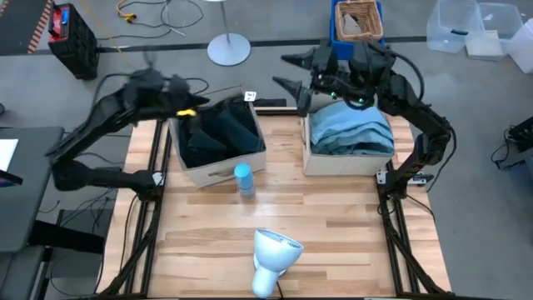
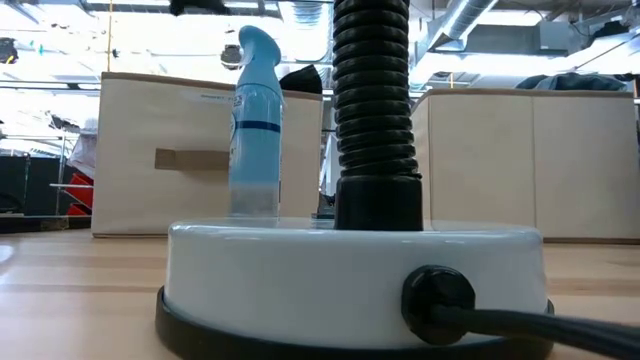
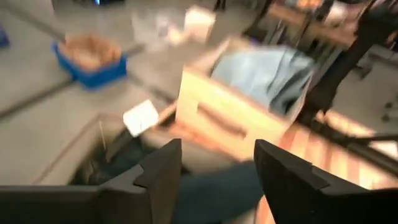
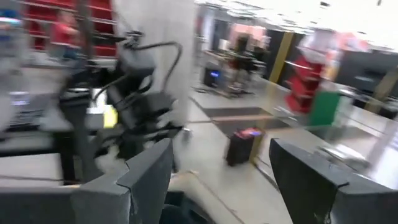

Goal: Sort clothes
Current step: Return to Home Position

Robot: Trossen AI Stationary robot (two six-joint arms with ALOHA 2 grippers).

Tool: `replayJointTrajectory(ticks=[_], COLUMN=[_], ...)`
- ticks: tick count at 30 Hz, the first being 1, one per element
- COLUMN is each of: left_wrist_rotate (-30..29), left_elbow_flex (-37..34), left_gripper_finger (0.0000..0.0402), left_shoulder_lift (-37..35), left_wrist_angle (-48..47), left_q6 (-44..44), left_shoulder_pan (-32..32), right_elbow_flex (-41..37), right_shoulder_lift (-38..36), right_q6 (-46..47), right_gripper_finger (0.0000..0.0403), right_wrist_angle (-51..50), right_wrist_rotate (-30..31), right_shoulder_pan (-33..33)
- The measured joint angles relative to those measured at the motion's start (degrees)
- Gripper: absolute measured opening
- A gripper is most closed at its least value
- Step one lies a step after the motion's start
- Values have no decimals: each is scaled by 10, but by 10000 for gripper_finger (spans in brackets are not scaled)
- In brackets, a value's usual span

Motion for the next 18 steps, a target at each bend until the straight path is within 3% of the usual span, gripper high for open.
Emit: replayJointTrajectory(ticks=[4, 12, 18], left_wrist_rotate=[-19, -24, -24], left_elbow_flex=[-60, -269, -369], left_gripper_finger=[170, 91, 47], left_shoulder_lift=[-77, -244, -345], left_wrist_angle=[67, 219, 254], left_q6=[9, -36, -59], left_shoulder_pan=[-29, -86, -117], right_elbow_flex=[-48, -178, -324], right_shoulder_lift=[-1, -29, -126], right_q6=[14, 83, 121], right_gripper_finger=[285, 285, 285], right_wrist_angle=[69, 139, 192], right_wrist_rotate=[-42, -41, 74], right_shoulder_pan=[23, 73, 123])
